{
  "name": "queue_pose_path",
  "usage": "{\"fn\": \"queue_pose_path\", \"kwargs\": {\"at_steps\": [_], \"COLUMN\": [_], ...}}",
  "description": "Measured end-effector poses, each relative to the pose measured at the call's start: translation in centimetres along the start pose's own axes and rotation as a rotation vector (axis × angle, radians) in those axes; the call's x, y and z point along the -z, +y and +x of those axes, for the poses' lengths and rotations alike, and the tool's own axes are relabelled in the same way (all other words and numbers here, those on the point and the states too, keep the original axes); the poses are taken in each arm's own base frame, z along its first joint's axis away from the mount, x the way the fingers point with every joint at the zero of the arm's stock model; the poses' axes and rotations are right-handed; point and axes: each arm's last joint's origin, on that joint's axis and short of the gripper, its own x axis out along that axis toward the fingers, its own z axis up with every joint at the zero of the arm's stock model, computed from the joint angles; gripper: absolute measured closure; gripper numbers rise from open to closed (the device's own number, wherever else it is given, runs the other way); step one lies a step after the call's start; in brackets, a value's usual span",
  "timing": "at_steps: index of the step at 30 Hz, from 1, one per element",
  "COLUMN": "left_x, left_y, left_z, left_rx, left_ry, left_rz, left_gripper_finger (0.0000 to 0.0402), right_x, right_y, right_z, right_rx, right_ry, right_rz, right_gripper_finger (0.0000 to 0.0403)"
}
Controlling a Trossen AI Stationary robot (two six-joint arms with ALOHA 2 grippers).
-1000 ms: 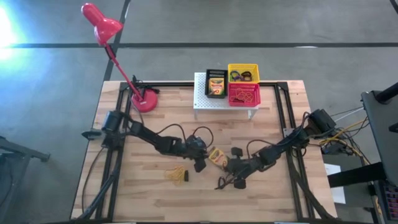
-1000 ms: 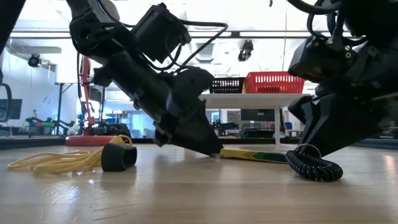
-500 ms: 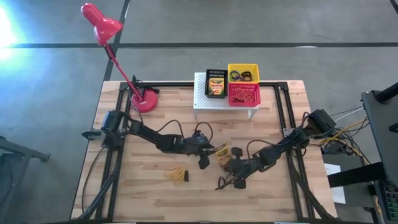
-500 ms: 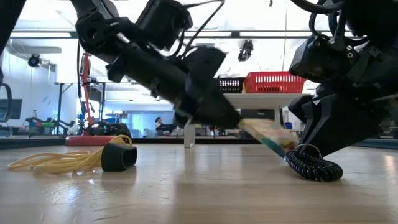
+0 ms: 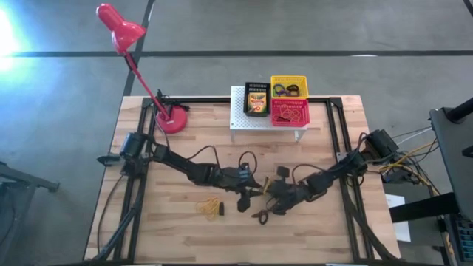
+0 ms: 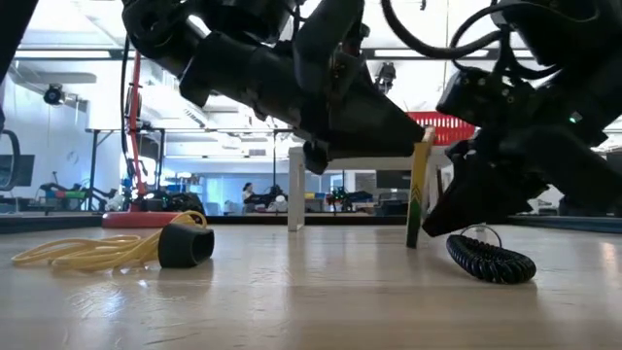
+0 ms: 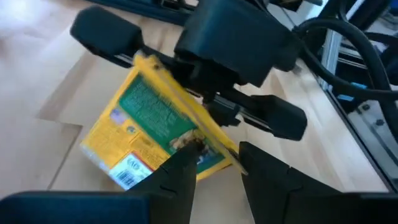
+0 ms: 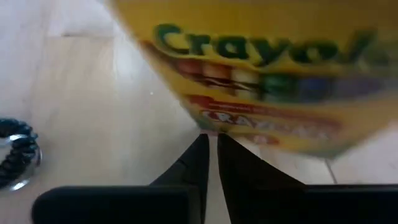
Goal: Pick & Place Office Desk Supplies
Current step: Put the crayon box into the black basket on the shelf
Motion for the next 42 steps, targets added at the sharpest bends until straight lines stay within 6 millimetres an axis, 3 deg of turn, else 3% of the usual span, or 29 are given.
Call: {"fn": "queue_pose_path", "kwargs": {"at_steps": [21, 25, 32, 37, 42], "left_x": [0.2, 0.6, 1.0, 1.0, 1.3], "left_y": [0.2, 0.2, 0.3, 0.3, 0.5], "left_z": [0.0, 0.0, -0.1, -0.1, -0.1], "left_rx": [-0.055, -0.121, -0.157, -0.157, -0.168], "left_ry": [0.002, 0.035, 0.070, 0.069, 0.105], "left_rz": [0.017, 0.143, 0.281, 0.249, 0.212], "left_gripper_finger": [0.0278, 0.0276, 0.0232, 0.0193, 0.0184], "right_x": [0.3, 0.2, 0.2, -0.6, -1.3], "right_y": [0.1, 0.1, 0.1, 0.3, 0.3], "right_z": [-0.2, -0.2, -0.2, -1.1, -2.1], "right_rx": [0.036, 0.035, 0.034, -0.098, -0.194], "right_ry": [-0.017, -0.017, -0.017, -0.010, -0.022], "right_rz": [0.008, 0.012, 0.012, -0.001, -0.123], "right_gripper_finger": [0.0371, 0.0371, 0.0371, 0.0360, 0.0327]}}
